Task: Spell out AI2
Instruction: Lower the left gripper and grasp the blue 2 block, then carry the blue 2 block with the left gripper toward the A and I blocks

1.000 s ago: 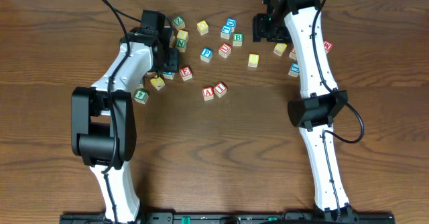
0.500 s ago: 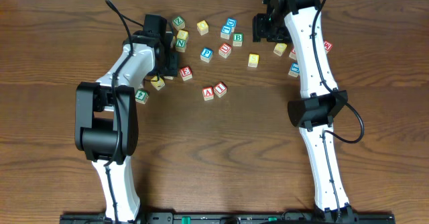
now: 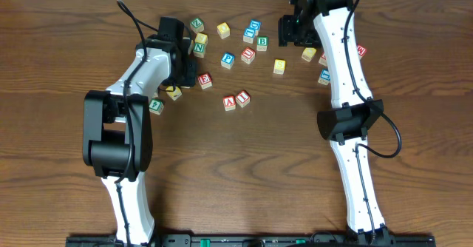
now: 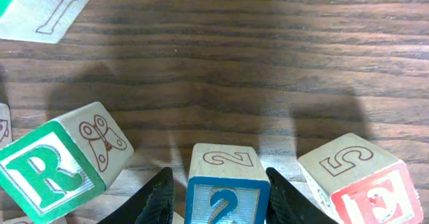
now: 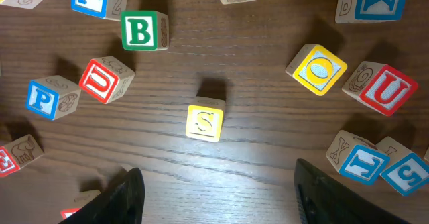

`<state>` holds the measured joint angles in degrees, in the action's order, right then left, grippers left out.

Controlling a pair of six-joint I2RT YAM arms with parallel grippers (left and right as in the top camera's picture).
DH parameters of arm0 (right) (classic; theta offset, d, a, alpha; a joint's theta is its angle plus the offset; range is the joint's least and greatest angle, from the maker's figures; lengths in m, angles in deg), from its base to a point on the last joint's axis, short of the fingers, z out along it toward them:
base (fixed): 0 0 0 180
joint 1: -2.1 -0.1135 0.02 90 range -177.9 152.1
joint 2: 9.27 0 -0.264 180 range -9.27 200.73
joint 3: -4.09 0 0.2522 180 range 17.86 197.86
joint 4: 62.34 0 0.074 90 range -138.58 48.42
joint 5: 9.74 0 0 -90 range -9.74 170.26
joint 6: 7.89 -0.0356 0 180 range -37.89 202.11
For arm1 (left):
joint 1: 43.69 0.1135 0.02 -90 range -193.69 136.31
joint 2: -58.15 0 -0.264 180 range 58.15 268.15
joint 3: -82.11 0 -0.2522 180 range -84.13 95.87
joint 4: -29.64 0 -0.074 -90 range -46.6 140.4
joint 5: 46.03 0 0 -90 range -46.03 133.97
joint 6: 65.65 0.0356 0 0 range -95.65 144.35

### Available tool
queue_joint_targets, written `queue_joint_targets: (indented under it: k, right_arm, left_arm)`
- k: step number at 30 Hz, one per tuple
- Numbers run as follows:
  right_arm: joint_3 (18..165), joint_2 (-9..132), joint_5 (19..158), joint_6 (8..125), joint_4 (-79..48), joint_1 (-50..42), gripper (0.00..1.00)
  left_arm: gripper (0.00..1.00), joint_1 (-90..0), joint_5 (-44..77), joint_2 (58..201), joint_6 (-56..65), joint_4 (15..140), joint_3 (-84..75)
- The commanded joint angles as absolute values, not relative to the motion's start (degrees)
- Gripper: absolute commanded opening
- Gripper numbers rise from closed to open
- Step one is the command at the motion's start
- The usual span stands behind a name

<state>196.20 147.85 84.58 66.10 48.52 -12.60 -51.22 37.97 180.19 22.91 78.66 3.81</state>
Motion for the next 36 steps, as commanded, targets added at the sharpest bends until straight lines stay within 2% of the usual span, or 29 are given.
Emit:
queue_joint_targets:
  k: [1,9,25,36]
  right_arm:
    - [197.05,146.98,84.66,66.54,48.74,-12.99,0.66]
    - [197.05,146.98,84.23,66.51,48.74,-12.99,0.66]
    - [197.07,146.49,83.22,66.47,48.37,-9.85,0.69]
    - [197.07,145.42,83.83,65.9,48.72,-3.86,0.72]
  left_arm:
    - [0.41,-51.29,38.63,180.65,23.22,78.88,3.35]
    - [0.31,-51.29,38.63,180.63,22.87,78.36,3.42]
    - [0.3,-52.27,37.99,170.92,19.33,78.44,3.86]
    - [0.3,-61.56,37.99,164.85,8.25,78.2,3.86]
